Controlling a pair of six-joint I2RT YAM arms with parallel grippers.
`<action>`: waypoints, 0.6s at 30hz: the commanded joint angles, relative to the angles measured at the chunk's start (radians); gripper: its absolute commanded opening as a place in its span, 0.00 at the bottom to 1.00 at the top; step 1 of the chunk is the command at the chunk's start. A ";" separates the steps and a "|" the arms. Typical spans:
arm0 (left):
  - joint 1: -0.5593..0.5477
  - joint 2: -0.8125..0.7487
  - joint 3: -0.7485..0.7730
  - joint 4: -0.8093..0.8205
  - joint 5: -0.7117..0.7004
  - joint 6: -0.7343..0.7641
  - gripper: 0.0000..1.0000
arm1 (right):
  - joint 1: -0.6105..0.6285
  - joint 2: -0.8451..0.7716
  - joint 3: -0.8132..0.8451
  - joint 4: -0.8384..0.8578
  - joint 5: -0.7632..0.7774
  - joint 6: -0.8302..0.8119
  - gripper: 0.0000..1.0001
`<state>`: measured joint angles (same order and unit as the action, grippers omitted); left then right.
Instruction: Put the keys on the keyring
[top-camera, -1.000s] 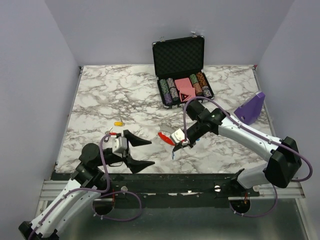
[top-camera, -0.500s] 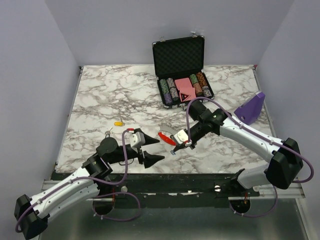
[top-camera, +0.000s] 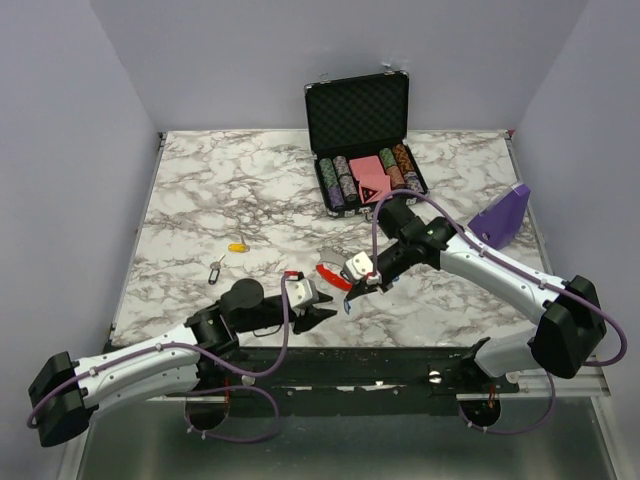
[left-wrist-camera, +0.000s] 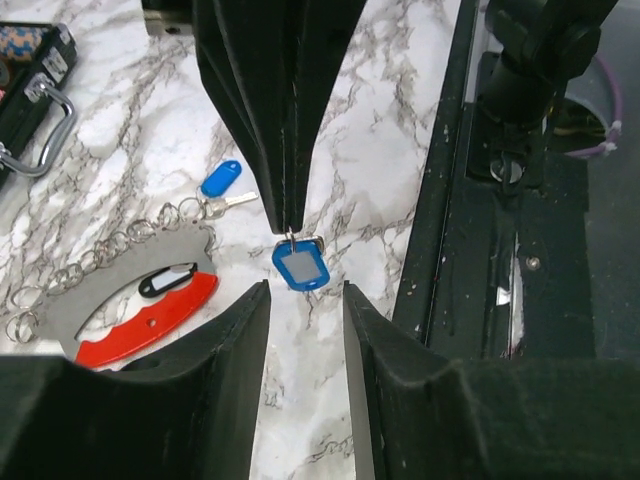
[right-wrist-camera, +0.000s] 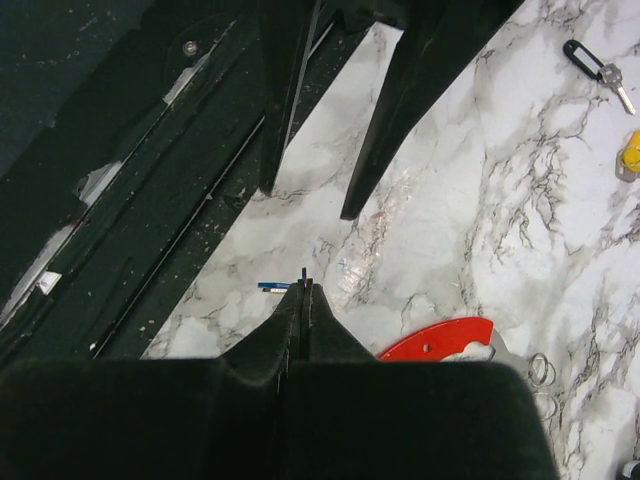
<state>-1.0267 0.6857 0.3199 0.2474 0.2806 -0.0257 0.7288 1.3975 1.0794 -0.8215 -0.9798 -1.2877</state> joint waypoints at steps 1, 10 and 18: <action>-0.021 0.083 0.036 0.044 -0.032 0.047 0.42 | -0.008 0.008 -0.015 0.048 -0.019 0.054 0.01; -0.070 0.115 0.034 0.110 -0.198 0.076 0.40 | -0.015 0.005 -0.015 0.053 -0.028 0.071 0.01; -0.075 0.123 0.019 0.154 -0.172 0.058 0.35 | -0.020 0.003 -0.015 0.062 -0.036 0.088 0.01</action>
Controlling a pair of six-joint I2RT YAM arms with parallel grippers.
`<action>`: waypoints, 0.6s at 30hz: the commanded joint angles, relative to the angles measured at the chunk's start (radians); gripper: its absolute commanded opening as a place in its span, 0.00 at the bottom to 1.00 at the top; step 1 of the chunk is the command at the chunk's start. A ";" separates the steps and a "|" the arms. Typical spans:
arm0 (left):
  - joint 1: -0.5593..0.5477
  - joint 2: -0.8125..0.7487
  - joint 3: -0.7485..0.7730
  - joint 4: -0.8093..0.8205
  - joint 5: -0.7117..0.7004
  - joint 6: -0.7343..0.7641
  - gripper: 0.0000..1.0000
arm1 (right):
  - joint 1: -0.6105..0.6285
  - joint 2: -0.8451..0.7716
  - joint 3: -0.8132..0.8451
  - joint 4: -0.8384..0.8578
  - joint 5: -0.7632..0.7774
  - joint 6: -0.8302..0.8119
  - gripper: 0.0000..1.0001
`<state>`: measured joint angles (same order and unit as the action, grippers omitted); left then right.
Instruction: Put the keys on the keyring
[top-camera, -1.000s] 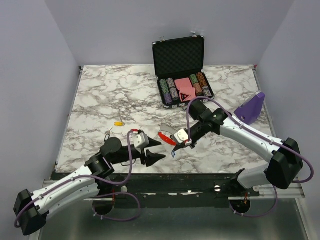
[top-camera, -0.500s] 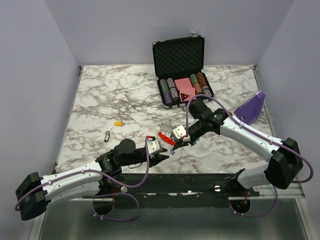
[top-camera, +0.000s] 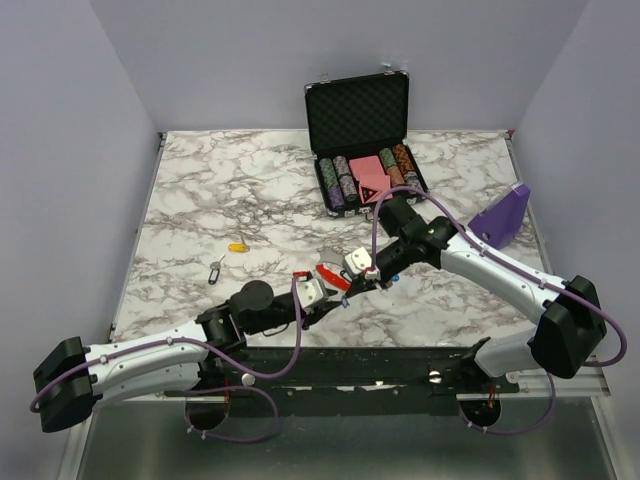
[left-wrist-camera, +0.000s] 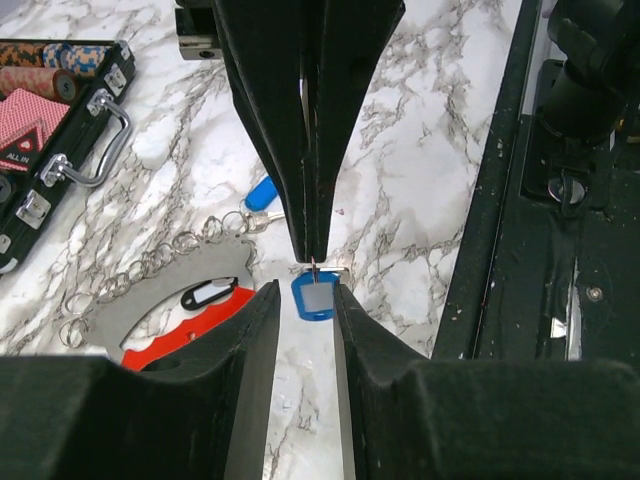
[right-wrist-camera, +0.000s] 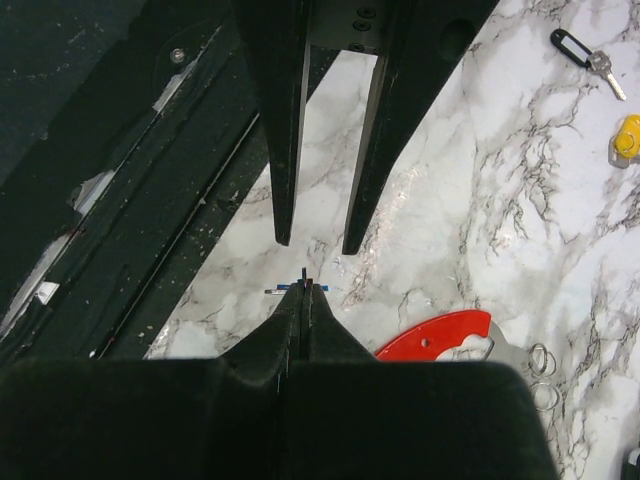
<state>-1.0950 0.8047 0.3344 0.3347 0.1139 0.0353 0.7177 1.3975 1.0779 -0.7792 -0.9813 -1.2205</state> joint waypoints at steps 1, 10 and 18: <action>-0.006 0.011 0.000 0.076 0.000 -0.009 0.34 | -0.009 0.005 -0.013 0.023 -0.037 0.030 0.01; -0.011 0.054 0.005 0.104 0.018 -0.031 0.30 | -0.014 0.003 -0.012 0.031 -0.049 0.042 0.01; -0.013 0.063 0.005 0.101 0.015 -0.031 0.26 | -0.020 0.001 -0.012 0.034 -0.059 0.055 0.01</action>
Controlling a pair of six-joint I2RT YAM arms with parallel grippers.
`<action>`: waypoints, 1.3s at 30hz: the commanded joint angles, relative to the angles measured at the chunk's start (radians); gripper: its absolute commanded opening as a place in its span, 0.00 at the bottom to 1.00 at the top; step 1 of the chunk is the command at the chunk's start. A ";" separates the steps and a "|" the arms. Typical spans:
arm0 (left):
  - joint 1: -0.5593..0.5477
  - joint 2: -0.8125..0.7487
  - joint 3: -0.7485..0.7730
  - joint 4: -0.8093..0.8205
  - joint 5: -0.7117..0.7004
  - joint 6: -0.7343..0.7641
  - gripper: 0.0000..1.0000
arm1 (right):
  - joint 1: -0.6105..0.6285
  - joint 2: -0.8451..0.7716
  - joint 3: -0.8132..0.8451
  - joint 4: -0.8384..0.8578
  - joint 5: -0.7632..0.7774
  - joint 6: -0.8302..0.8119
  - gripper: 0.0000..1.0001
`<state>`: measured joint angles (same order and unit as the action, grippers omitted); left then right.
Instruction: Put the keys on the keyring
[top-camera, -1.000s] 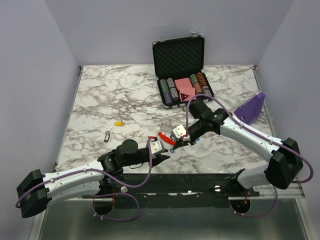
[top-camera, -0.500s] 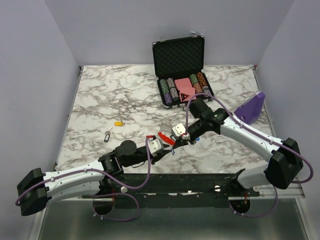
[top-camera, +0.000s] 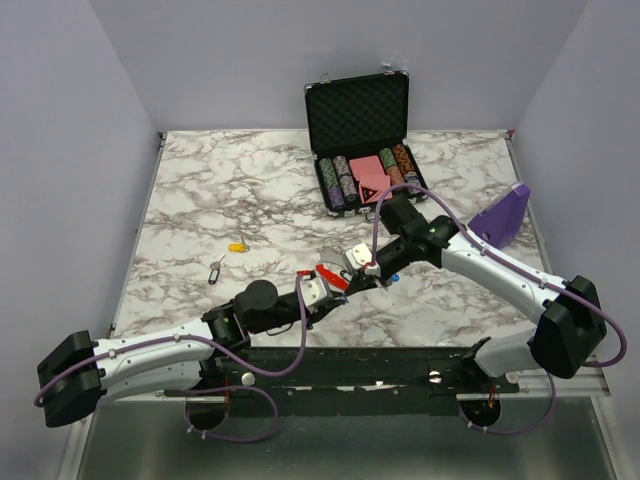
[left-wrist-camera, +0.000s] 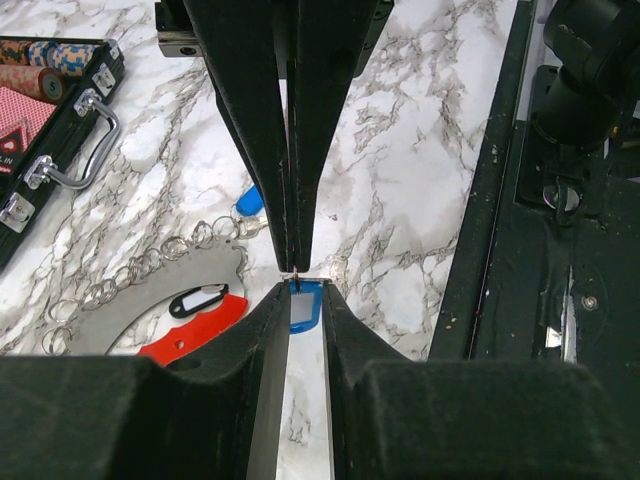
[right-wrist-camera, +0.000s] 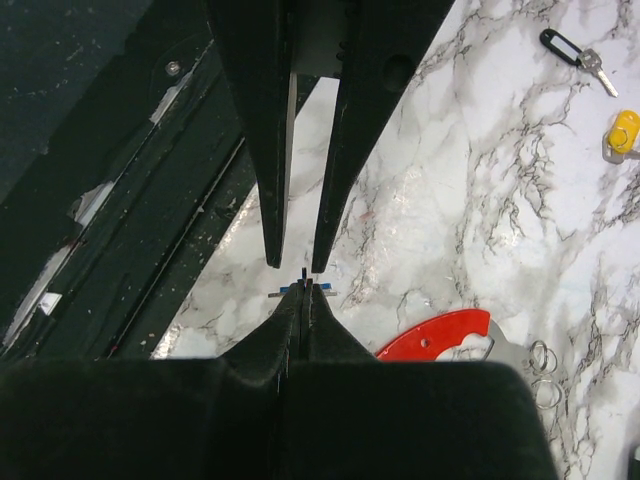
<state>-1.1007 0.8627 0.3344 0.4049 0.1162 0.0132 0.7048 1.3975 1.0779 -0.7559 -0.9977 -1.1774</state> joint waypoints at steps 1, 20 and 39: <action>-0.005 0.007 0.005 0.032 0.014 -0.007 0.25 | -0.007 0.001 -0.012 0.010 -0.042 0.012 0.01; -0.007 0.021 0.009 0.045 -0.003 -0.038 0.20 | -0.011 0.001 -0.012 0.010 -0.058 0.022 0.01; -0.007 0.033 0.017 0.038 -0.023 -0.050 0.00 | -0.016 0.008 -0.010 0.009 -0.079 0.035 0.01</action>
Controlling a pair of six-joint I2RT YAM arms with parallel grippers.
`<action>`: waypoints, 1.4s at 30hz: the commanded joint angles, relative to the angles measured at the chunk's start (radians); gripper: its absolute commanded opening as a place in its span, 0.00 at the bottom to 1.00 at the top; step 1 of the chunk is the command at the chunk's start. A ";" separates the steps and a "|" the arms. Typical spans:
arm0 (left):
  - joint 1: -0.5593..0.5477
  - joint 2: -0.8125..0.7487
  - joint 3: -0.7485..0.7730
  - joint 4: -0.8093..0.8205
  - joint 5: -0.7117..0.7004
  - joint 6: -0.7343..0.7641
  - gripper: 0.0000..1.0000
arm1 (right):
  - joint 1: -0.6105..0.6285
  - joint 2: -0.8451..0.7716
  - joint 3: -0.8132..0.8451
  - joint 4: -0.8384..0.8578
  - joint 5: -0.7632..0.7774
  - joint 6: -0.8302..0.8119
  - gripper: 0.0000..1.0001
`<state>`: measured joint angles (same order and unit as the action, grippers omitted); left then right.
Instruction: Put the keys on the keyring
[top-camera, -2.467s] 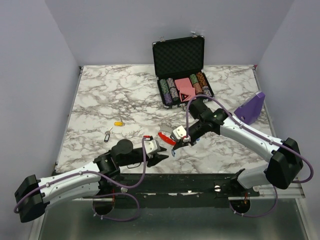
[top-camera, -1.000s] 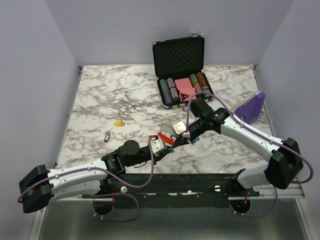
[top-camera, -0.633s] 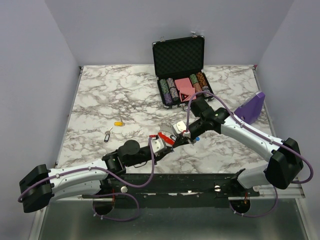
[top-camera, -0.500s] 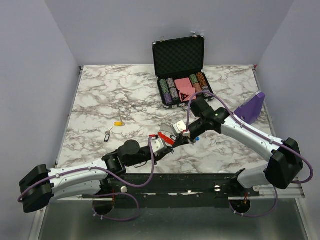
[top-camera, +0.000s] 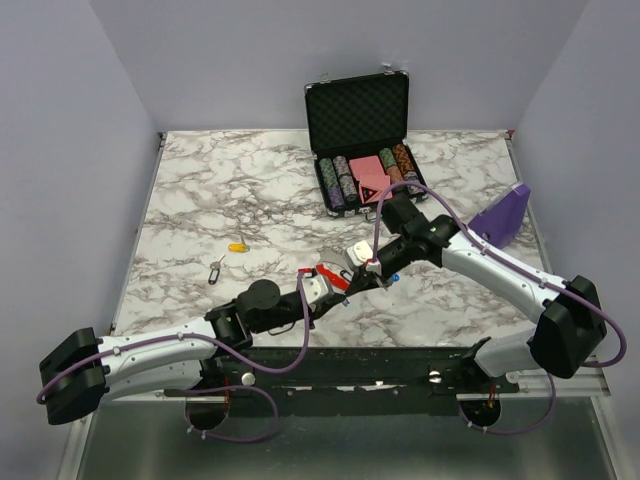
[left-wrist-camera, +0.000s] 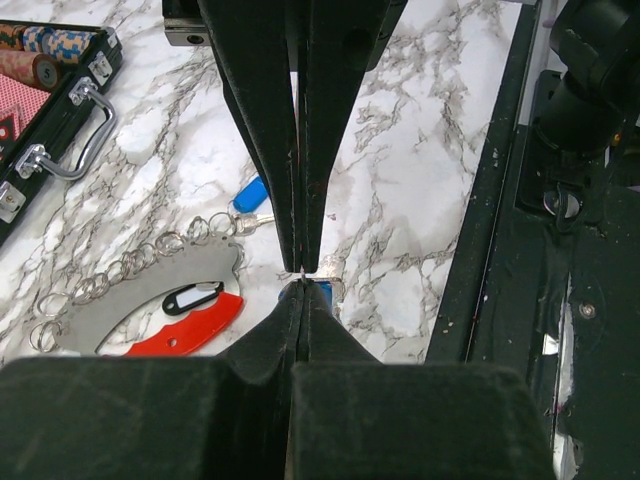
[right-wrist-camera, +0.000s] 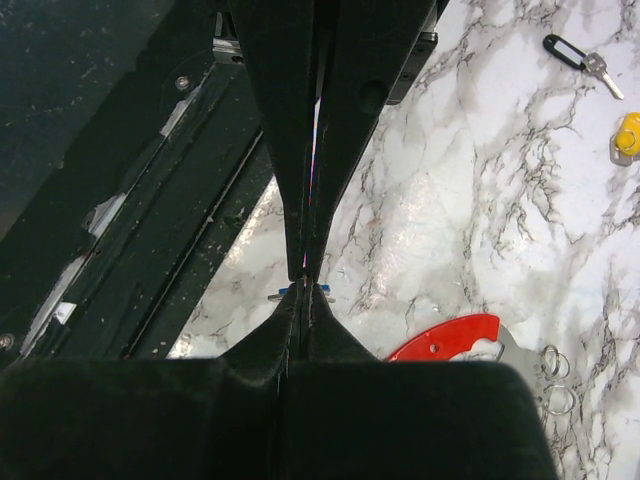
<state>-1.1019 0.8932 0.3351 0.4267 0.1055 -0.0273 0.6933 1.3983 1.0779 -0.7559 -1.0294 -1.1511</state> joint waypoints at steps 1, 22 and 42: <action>-0.006 -0.002 0.012 0.020 -0.010 -0.011 0.00 | -0.005 0.007 -0.010 0.009 -0.047 0.008 0.01; -0.004 -0.181 -0.194 0.242 -0.046 -0.082 0.00 | -0.043 0.018 -0.018 0.088 -0.161 0.155 0.42; -0.004 -0.129 -0.223 0.383 -0.050 -0.114 0.00 | -0.043 0.065 -0.059 0.173 -0.294 0.243 0.30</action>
<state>-1.1019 0.7631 0.1268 0.7593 0.0742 -0.1326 0.6529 1.4494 1.0290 -0.6010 -1.2686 -0.9161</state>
